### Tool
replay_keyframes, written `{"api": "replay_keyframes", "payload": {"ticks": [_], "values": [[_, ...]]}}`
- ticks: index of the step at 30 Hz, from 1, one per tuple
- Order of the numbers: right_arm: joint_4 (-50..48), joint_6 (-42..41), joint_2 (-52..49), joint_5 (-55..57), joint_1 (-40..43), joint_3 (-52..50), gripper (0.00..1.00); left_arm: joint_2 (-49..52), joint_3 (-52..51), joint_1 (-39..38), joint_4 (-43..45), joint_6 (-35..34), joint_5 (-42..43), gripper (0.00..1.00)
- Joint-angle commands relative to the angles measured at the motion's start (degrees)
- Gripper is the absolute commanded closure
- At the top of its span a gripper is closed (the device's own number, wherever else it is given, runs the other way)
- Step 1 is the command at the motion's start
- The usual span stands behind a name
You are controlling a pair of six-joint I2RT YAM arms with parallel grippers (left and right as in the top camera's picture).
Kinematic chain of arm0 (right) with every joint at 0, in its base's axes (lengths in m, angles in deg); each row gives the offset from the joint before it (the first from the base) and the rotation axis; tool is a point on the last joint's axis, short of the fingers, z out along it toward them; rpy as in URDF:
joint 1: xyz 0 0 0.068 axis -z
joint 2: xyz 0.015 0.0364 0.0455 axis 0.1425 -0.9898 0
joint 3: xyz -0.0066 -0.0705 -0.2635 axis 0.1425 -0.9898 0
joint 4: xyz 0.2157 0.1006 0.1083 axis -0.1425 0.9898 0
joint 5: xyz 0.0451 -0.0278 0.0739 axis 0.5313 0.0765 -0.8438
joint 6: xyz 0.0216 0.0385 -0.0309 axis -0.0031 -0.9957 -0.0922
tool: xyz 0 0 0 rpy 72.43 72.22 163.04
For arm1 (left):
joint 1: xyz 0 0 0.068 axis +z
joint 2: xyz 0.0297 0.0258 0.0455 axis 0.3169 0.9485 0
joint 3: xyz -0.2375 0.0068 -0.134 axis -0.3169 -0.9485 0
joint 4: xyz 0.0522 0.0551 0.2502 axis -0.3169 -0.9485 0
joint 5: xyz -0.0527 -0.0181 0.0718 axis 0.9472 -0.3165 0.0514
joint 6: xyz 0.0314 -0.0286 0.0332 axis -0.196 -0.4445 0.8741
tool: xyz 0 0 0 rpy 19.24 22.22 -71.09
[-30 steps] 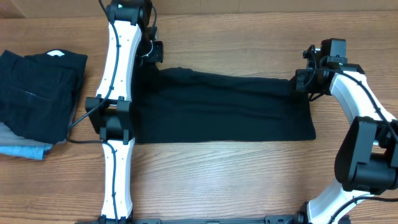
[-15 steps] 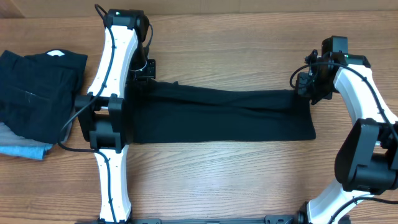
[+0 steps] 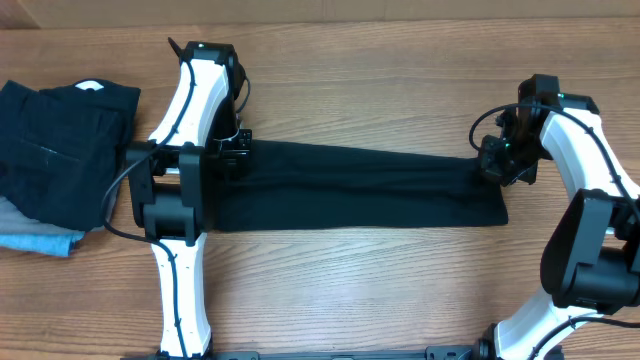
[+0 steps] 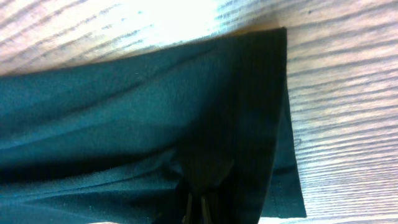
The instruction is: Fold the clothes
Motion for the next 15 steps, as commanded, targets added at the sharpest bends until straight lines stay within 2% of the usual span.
{"api": "replay_keyframes", "payload": {"ticks": [1,10,15], "values": [[-0.9,-0.3,1.7,1.7,0.5,-2.5,0.96,-0.4,-2.1,0.6,-0.3,-1.0,-3.5,0.96],[-9.7,-0.2,1.6,2.1,0.5,-10.9,0.96,-0.4,-7.4,0.8,2.5,-1.7,-3.5,0.95],[-10.7,-0.2,1.4,2.1,0.5,-11.8,0.96,-0.4,-7.6,0.8,3.6,-1.7,-3.5,0.94]]}}
